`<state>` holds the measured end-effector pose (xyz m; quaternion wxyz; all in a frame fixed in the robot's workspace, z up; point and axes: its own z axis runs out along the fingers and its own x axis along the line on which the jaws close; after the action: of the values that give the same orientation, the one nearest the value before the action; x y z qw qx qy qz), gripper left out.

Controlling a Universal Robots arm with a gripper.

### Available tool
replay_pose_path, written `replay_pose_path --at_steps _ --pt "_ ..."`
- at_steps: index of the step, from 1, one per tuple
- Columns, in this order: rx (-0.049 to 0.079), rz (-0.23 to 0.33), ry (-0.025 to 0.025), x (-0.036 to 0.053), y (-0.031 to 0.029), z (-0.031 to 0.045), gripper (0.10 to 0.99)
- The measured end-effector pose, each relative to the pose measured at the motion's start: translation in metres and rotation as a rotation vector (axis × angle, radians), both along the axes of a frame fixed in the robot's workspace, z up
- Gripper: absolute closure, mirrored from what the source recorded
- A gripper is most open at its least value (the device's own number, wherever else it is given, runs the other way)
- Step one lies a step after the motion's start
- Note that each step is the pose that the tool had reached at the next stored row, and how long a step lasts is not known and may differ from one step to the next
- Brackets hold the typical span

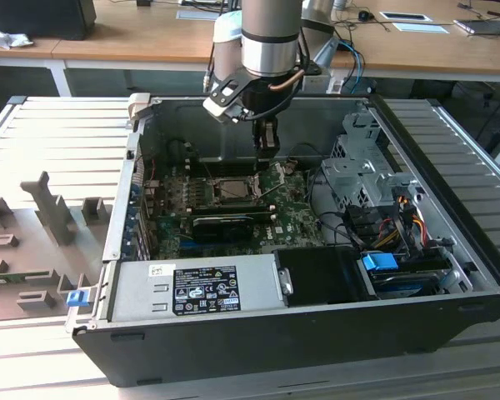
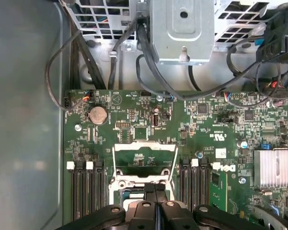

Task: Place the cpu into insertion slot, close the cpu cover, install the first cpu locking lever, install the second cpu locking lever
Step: 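Close the cpu cover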

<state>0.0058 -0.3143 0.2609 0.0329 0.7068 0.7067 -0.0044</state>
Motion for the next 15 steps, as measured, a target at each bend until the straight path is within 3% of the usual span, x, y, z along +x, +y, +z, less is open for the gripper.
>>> replay_pose_path --at_steps 15 --pt "0.0 0.001 0.0151 0.0169 0.0 0.0 0.98"
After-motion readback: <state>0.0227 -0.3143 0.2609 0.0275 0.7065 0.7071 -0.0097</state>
